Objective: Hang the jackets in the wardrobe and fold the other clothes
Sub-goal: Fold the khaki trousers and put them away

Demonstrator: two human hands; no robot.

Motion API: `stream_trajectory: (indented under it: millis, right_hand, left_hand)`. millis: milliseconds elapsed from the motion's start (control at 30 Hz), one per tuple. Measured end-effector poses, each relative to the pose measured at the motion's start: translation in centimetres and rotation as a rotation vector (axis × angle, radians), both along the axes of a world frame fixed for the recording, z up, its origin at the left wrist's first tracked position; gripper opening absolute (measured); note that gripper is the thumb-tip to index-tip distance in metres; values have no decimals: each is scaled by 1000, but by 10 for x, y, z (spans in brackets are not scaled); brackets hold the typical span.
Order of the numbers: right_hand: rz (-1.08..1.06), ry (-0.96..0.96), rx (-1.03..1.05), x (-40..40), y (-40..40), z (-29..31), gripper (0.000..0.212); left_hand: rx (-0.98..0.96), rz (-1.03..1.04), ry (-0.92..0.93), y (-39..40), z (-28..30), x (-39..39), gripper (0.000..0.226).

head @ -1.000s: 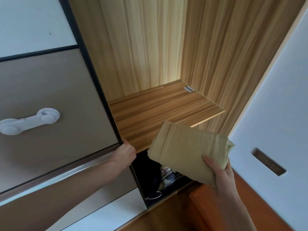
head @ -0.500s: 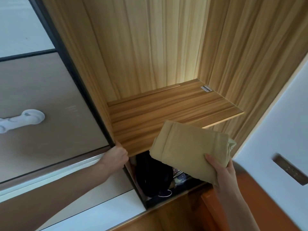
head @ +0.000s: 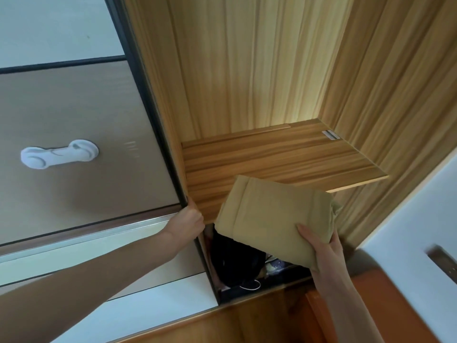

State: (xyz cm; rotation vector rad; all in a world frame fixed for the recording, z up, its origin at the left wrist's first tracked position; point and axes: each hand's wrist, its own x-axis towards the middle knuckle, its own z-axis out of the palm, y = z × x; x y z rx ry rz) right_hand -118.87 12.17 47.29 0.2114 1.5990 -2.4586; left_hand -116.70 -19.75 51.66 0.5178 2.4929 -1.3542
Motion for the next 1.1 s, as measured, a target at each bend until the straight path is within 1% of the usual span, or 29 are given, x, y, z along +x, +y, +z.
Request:
stream_trajectory:
  millis: [67,167,200,233,300,367,433,467,500,533,567,600,633,667,700,733,767,800,900,933,967,1033,1100]
  right_hand:
    - [-13,20,1,1,-1,4,80]
    - [-28,23,-5,-3,-1,7,69]
    - [-26,13,-10,-5,-1,8,68]
    - [-16,7,-24,-7,-1,6,69]
    - [-18,-8,-9,-9,-1,6,70]
    - [-25,-18,-1,-13,1,5,68]
    - [-44,-30,-12,-17,6,6,66]
    - [-53,-40,-24,-20,10,6,68]
    - [-47,-52,-43,-23,14,7,70]
    - [-42,-55,-57,-27,18,7,71]
    - [-45,-65,-51,-32,22,7,70]
    - [-45,-70,-40,-37,25,7,67]
    - [-43,-76,-22,-42,29,6,65]
    - [-29,-76,-2,-48,32,6,64]
    - [-9,-77,19,-54,34,5,67]
    - [13,-82,39,-60,37,5,70]
    - [34,-90,56,-68,39,6,74]
    - [52,-99,73,-75,42,6,78]
    - [136,-124,140,-101,51,6,84]
    - [174,-129,161,-111,54,6,85]
    - [202,-130,182,-122,55,6,86]
    - [211,-130,222,-148,56,4,85]
    - [191,-158,268,-177,55,1,82]
  left_hand:
    - [-13,21,29,7,1,-1,26]
    - [-143,-57,-38,9,2,-2,21]
    - [-137,-43,-34,10,5,-2,19]
    - [-127,-32,-13,11,6,-4,20]
    - [70,52,21,15,2,-9,26]
    - [341,201,70,22,-3,-14,26]
    - [595,302,155,26,-10,-20,26]
    - [765,386,189,28,-15,-23,26]
    - [1018,491,198,31,-20,-25,26]
    - [1371,594,174,36,-24,-27,26]
    - [1762,725,124,43,-26,-30,26]
    - [2104,911,38,52,-25,-33,27]
    - [2364,1136,-98,60,-23,-38,32]
    - [2567,1339,-281,65,-23,-44,41]
    - [2717,1485,-462,68,-26,-51,54]
    - [2820,1577,-597,69,-29,-59,65]
    - [2868,1624,-661,68,-30,-66,73]
    - [2875,1627,-664,69,-28,-73,75]
    - [2764,1488,-532,78,-23,-90,52]
    - [2714,1463,-496,82,-23,-95,53]
    - [2678,1468,-444,85,-26,-100,61]
    - [2680,1468,-297,90,-33,-113,83]
    - [2708,1422,-162,97,-37,-128,92]
